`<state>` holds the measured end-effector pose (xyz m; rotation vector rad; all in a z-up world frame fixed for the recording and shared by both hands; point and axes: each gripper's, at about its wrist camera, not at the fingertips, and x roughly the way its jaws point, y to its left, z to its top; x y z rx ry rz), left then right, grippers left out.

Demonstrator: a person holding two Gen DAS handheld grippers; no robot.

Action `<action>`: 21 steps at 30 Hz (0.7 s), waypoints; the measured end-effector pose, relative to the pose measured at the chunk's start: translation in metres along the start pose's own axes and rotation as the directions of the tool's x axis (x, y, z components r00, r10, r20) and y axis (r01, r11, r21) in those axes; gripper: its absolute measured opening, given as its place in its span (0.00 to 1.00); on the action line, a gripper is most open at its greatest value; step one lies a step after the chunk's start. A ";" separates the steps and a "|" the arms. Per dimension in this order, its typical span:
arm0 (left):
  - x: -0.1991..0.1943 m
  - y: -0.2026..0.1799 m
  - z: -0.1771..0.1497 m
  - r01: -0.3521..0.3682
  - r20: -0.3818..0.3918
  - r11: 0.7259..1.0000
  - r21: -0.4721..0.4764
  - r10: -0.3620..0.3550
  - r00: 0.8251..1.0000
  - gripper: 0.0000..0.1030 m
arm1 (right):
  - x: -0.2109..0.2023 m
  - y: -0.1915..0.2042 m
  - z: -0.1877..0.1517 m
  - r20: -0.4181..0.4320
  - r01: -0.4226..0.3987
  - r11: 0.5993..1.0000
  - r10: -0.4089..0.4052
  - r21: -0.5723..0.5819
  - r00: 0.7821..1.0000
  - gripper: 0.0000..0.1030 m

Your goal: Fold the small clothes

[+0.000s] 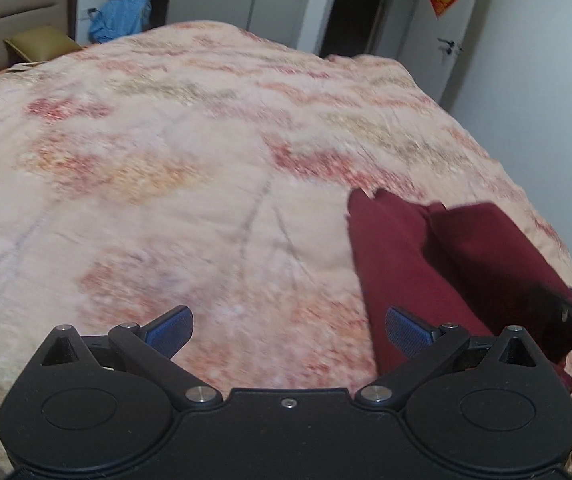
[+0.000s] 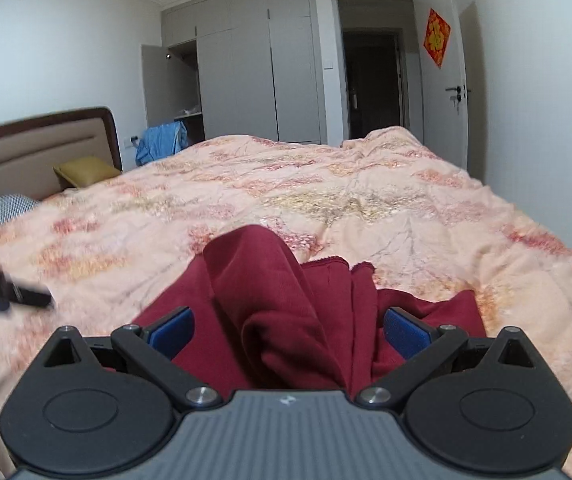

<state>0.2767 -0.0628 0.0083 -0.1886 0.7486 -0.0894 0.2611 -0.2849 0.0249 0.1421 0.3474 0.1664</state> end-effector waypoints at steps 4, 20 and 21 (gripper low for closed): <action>0.009 -0.013 -0.006 0.006 -0.014 1.000 0.022 -0.006 1.000 0.99 | 0.008 -0.014 0.000 -0.006 -0.040 0.995 0.040 0.095 0.999 0.97; 0.018 -0.021 -0.016 0.028 -0.063 0.999 0.026 -0.026 0.998 0.99 | -0.024 -0.059 -0.036 -0.012 0.098 0.956 -0.099 0.278 0.995 0.54; 0.018 -0.021 -0.016 0.031 -0.063 0.999 0.023 -0.030 0.998 0.99 | -0.028 -0.062 -0.039 -0.017 0.114 0.955 -0.114 0.274 0.993 0.55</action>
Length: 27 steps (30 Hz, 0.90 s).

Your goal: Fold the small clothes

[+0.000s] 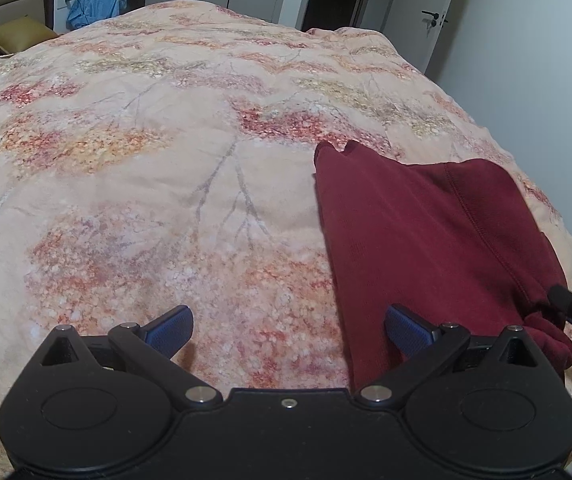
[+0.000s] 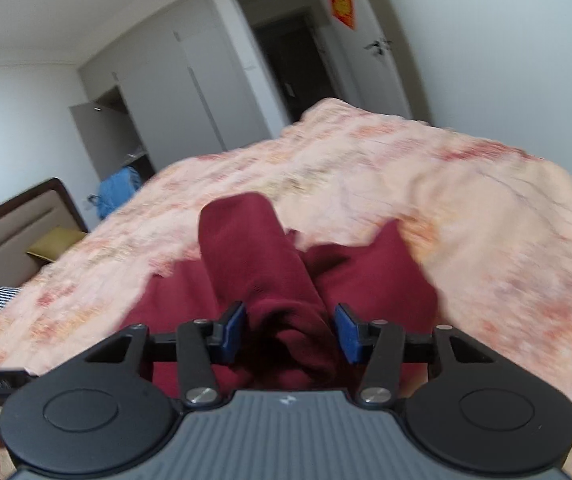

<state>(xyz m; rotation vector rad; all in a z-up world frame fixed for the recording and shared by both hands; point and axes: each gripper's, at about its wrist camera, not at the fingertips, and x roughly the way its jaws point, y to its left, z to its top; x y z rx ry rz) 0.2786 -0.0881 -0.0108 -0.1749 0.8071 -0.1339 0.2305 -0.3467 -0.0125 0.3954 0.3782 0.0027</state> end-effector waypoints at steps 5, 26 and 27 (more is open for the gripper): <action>0.003 -0.001 -0.002 0.020 -0.008 1.000 -0.017 -0.020 1.000 0.99 | -0.016 -0.015 0.000 0.035 0.012 1.000 -0.012 0.014 0.999 0.85; -0.008 -0.017 -0.002 0.142 0.049 0.990 -0.021 -0.141 0.989 0.99 | -0.017 -0.010 0.022 0.142 -0.044 0.998 0.039 0.034 0.989 0.14; -0.005 -0.021 -0.003 0.135 0.035 0.991 -0.003 -0.135 0.990 0.99 | -0.020 -0.014 0.021 0.144 -0.029 0.999 0.023 0.035 0.989 0.13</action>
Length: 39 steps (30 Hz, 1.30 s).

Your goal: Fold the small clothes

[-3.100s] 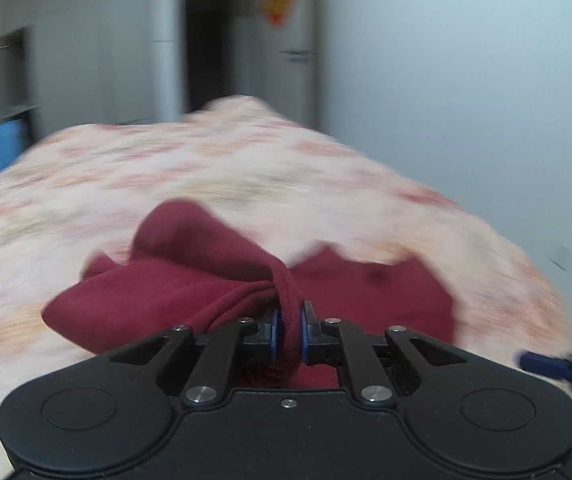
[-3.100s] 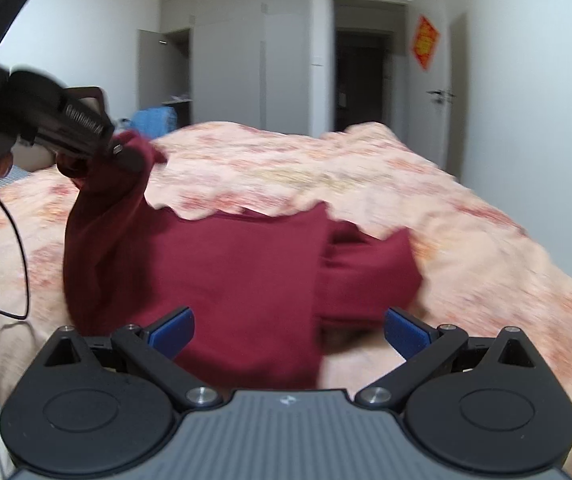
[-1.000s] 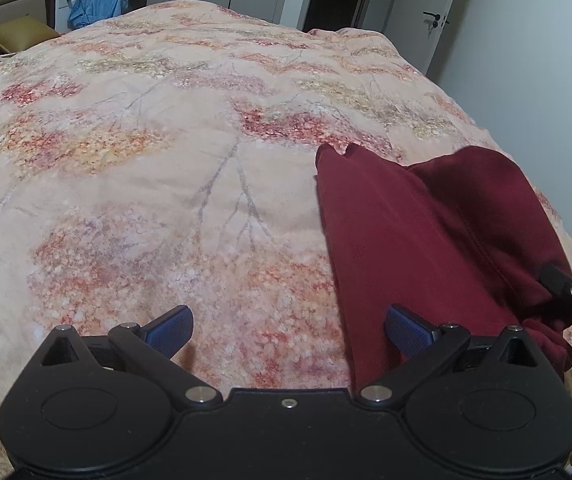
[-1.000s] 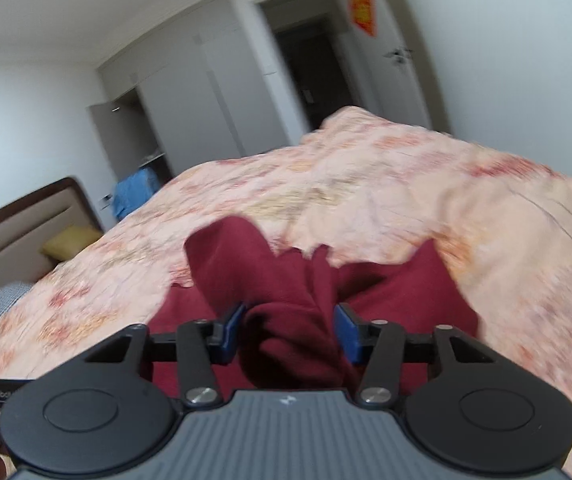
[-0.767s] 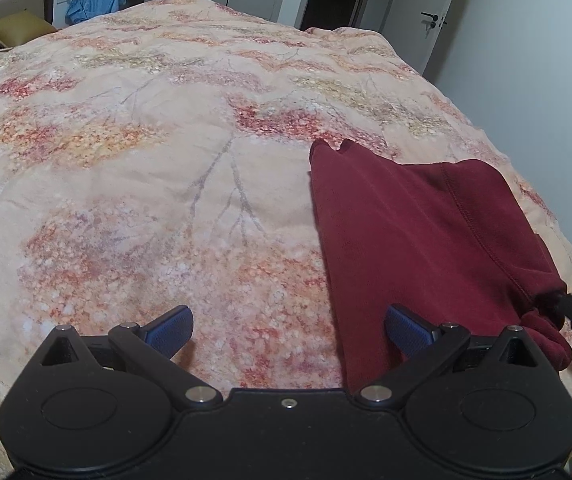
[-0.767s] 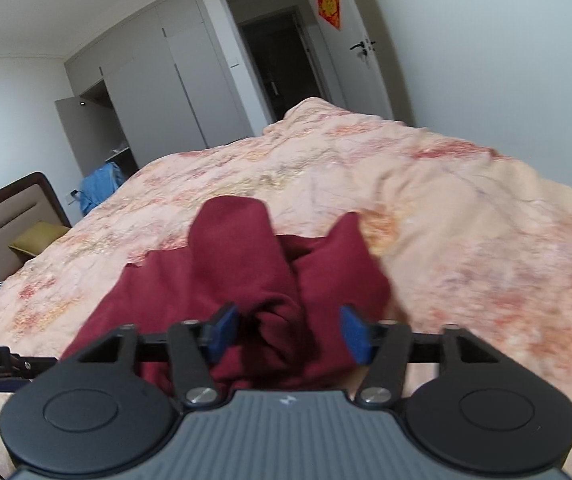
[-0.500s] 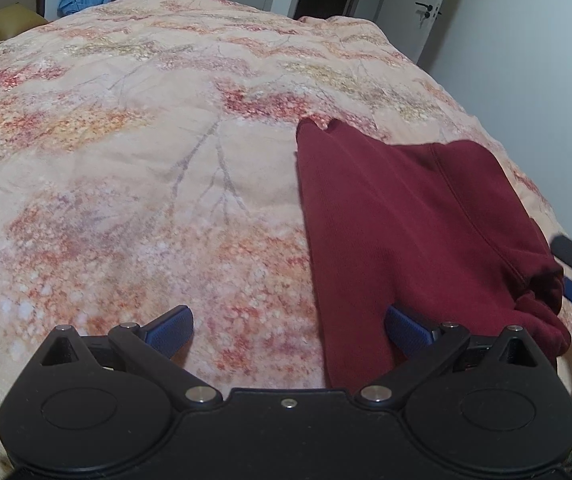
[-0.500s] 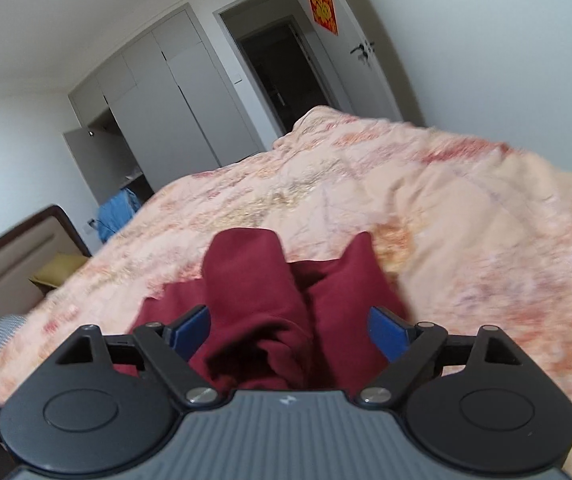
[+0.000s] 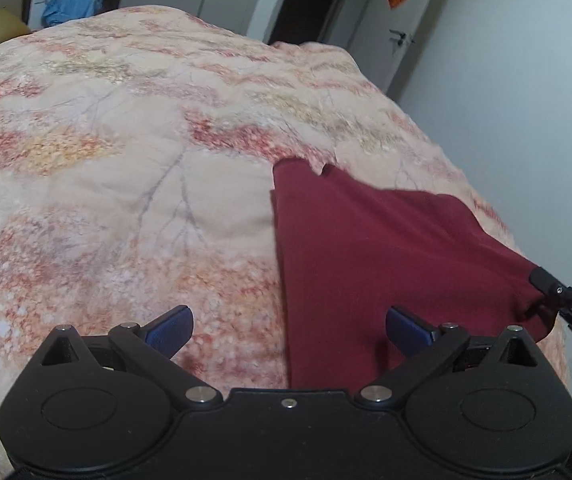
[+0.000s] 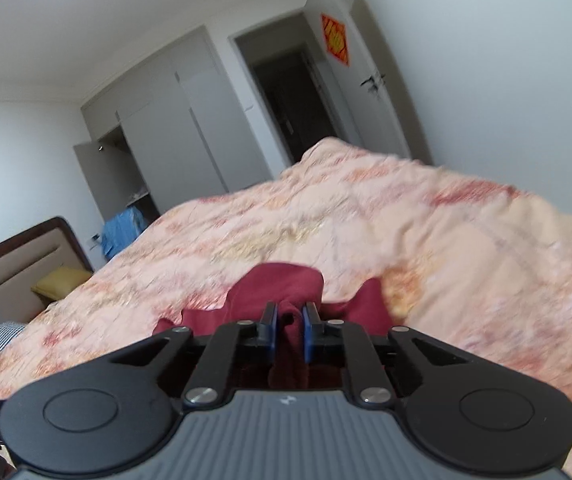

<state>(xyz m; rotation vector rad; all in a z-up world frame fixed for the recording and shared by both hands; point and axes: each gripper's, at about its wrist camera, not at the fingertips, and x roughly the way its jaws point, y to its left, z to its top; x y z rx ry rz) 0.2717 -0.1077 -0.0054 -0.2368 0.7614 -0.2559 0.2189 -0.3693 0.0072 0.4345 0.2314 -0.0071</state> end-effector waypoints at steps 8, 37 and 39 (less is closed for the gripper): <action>0.017 -0.004 -0.016 -0.031 -0.080 0.999 0.017 0.032 0.996 0.99 | 0.005 -0.026 -0.022 -0.099 0.063 0.996 -0.058 0.057 0.993 0.40; 0.008 -0.002 -0.017 -0.028 -0.085 0.999 0.021 0.030 0.996 0.99 | -0.042 0.004 -0.054 -0.158 0.077 0.983 -0.103 -0.165 0.982 1.00; 0.007 0.000 -0.010 -0.029 -0.066 0.999 0.019 0.030 0.997 0.99 | -0.044 0.003 -0.048 -0.125 0.079 0.986 -0.098 -0.148 0.987 1.00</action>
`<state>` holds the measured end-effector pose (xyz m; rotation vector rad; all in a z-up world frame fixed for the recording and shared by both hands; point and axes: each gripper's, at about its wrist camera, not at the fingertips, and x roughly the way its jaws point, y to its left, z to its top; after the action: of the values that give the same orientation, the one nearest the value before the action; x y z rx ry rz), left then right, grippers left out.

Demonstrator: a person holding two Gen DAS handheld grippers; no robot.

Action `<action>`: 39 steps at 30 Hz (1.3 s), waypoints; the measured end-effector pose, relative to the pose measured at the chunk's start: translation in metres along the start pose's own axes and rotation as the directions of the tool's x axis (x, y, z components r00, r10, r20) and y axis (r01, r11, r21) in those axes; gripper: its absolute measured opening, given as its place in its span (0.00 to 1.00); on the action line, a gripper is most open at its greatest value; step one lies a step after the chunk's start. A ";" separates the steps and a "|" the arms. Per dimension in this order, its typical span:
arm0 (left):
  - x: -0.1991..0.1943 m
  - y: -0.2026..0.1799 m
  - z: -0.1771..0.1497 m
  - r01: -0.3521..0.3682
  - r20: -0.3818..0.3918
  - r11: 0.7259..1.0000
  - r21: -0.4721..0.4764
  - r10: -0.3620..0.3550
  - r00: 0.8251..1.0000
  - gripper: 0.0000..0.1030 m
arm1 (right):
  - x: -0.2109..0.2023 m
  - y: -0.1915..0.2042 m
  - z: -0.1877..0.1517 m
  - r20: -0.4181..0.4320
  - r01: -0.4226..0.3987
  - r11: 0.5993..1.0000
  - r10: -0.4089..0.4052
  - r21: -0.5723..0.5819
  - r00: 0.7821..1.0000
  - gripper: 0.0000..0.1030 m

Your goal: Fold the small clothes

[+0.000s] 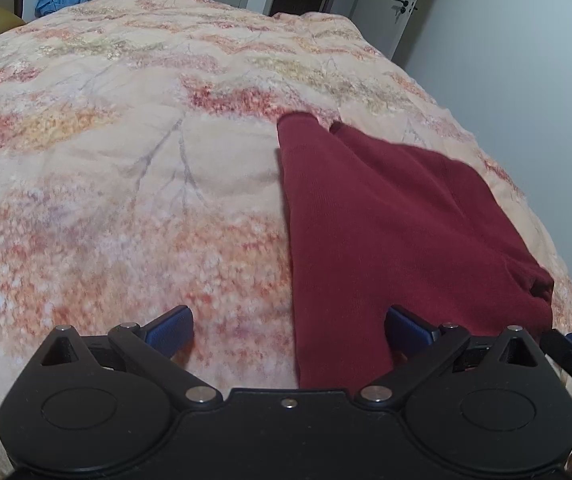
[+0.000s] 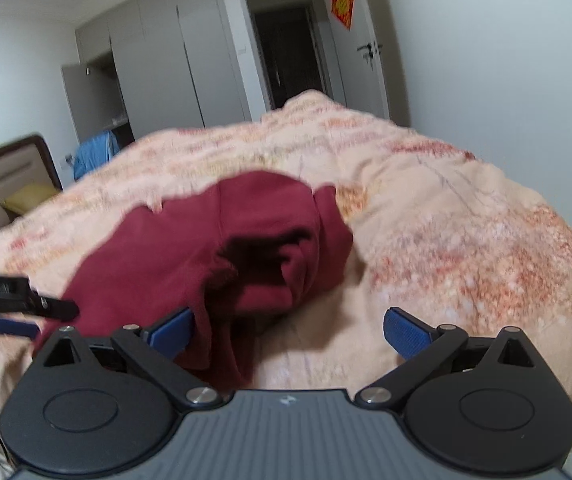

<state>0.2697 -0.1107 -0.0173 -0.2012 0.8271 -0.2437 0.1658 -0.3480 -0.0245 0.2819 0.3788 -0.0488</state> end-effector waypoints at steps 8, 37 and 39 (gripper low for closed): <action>0.001 0.006 0.029 -0.042 0.052 0.999 0.006 0.042 0.998 0.99 | 0.028 -0.021 0.046 0.086 0.005 0.994 -0.015 0.109 0.996 1.00; 0.049 -0.005 0.044 0.020 -0.027 0.999 0.042 -0.019 0.999 1.00 | 0.085 -0.027 0.066 0.018 -0.079 0.996 0.079 -0.041 0.997 0.11; 0.050 -0.007 0.044 0.030 -0.027 0.998 0.047 -0.029 0.999 1.00 | 0.082 -0.027 0.066 0.022 -0.049 0.997 0.051 -0.062 0.998 0.10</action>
<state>0.3344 -0.1286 -0.0213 -0.1662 0.8442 -0.2935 0.2627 -0.3917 -0.0030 0.2294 0.3493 0.0085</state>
